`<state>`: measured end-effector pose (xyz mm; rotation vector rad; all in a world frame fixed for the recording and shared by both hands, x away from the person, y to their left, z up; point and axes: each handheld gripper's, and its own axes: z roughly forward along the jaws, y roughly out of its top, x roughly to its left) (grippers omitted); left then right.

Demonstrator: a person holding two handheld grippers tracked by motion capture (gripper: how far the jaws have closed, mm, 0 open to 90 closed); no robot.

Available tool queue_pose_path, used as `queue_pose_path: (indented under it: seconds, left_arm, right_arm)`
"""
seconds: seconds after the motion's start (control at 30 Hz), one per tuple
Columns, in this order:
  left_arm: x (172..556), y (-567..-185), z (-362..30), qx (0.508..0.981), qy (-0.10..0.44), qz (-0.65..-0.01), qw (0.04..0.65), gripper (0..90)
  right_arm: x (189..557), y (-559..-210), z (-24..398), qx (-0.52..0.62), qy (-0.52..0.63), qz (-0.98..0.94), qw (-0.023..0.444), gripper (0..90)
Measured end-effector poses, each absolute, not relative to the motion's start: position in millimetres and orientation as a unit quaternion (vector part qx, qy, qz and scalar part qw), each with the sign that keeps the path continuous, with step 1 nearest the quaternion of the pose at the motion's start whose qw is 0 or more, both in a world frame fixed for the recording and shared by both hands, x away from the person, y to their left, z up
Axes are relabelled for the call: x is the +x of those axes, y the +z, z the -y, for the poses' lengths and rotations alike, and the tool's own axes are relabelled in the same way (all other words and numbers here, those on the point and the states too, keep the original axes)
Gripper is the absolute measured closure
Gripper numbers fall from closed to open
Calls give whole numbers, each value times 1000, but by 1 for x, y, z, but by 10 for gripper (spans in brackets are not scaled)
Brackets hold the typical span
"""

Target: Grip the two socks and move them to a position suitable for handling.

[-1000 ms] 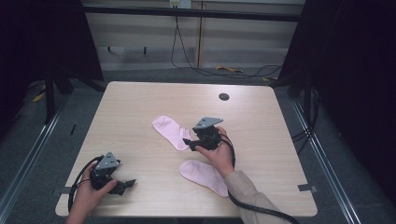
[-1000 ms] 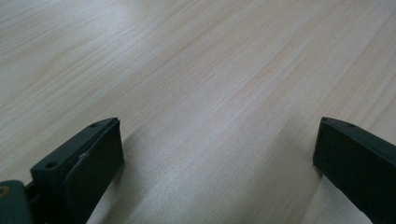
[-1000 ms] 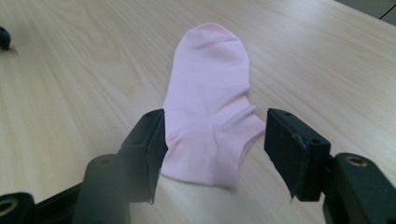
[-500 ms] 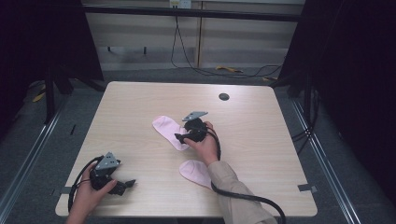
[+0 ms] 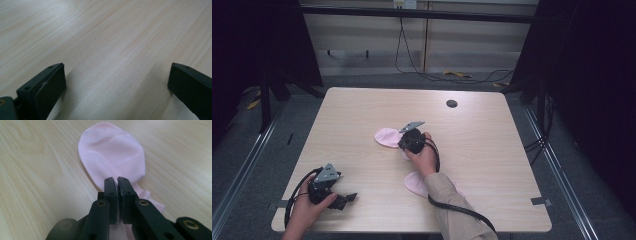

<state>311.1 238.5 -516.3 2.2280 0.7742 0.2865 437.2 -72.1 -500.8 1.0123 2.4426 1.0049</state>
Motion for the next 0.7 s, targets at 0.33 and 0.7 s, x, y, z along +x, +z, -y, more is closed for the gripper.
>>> queue_pose_path:
  seconds: [0.33,0.7]
  left_arm:
    - [311,-516,-238,870,112,-302,374,12]
    - [311,-516,-238,870,112,-302,374,12]
  right_arm:
    - [423,-447,111,322,410,-836,171,870]
    - [378,-426,171,288,434,-837,166,860]
